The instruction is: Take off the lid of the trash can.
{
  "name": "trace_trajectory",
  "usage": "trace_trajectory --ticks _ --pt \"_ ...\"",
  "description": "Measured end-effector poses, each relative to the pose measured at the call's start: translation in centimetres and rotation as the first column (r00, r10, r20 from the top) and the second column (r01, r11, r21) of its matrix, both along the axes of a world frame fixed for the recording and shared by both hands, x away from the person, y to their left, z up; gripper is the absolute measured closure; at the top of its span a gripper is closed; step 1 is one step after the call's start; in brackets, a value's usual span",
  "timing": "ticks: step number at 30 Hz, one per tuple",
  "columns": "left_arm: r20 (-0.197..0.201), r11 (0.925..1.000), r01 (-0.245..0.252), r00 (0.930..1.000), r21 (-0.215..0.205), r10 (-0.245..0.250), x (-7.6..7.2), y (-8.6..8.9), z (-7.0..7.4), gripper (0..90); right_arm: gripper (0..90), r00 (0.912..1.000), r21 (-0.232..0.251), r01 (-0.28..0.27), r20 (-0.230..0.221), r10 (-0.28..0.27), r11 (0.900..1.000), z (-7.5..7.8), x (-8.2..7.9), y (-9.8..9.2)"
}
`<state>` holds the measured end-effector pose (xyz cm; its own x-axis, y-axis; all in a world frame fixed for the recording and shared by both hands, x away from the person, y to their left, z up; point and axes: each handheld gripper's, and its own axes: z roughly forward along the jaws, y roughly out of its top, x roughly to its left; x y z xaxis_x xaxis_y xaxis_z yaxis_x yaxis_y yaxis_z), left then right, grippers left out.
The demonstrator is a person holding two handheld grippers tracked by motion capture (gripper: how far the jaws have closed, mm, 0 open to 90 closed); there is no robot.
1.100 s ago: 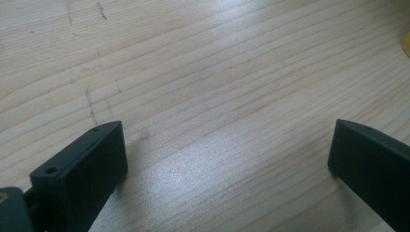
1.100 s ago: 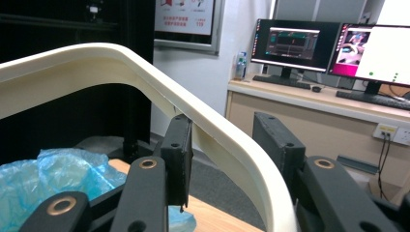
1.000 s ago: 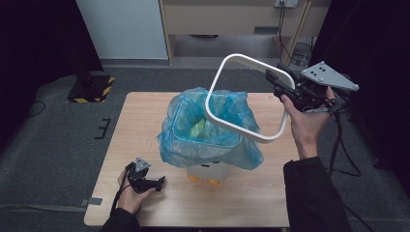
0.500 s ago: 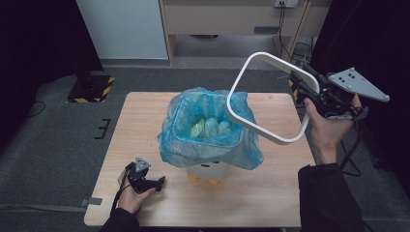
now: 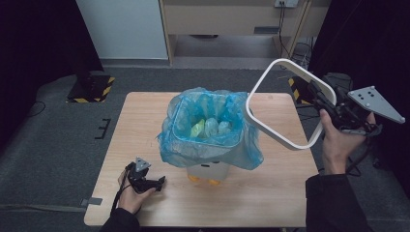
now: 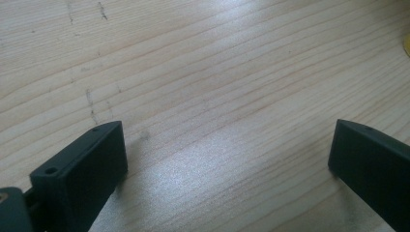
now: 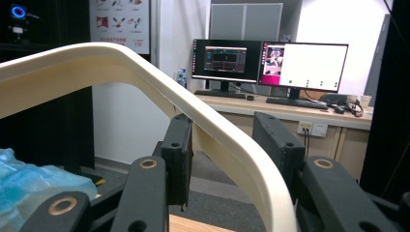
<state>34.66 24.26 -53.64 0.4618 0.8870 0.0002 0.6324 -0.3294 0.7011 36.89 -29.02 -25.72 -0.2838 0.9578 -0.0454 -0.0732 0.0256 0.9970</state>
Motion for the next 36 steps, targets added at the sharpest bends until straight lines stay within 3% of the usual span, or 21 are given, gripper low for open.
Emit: trace_trajectory --ticks 8,22,36 --pt "0.000 1.0000 0.000 1.0000 0.000 0.000 0.0 0.0 0.0 0.0 60.2 0.9986 0.035 0.053 0.001 -0.053 0.998 -2.1 -0.3 -1.8" --pt "0.000 1.0000 0.000 1.0000 0.001 0.000 0.0 0.0 0.0 0.0 60.1 0.9915 0.042 0.124 -0.044 -0.122 0.991 -5.7 -0.2 -3.7" --pt "0.000 1.0000 -0.002 1.0000 0.000 0.002 0.0 0.0 0.0 0.0 60.1 0.9754 0.007 0.170 -0.143 -0.168 0.985 -11.6 0.7 -4.5"
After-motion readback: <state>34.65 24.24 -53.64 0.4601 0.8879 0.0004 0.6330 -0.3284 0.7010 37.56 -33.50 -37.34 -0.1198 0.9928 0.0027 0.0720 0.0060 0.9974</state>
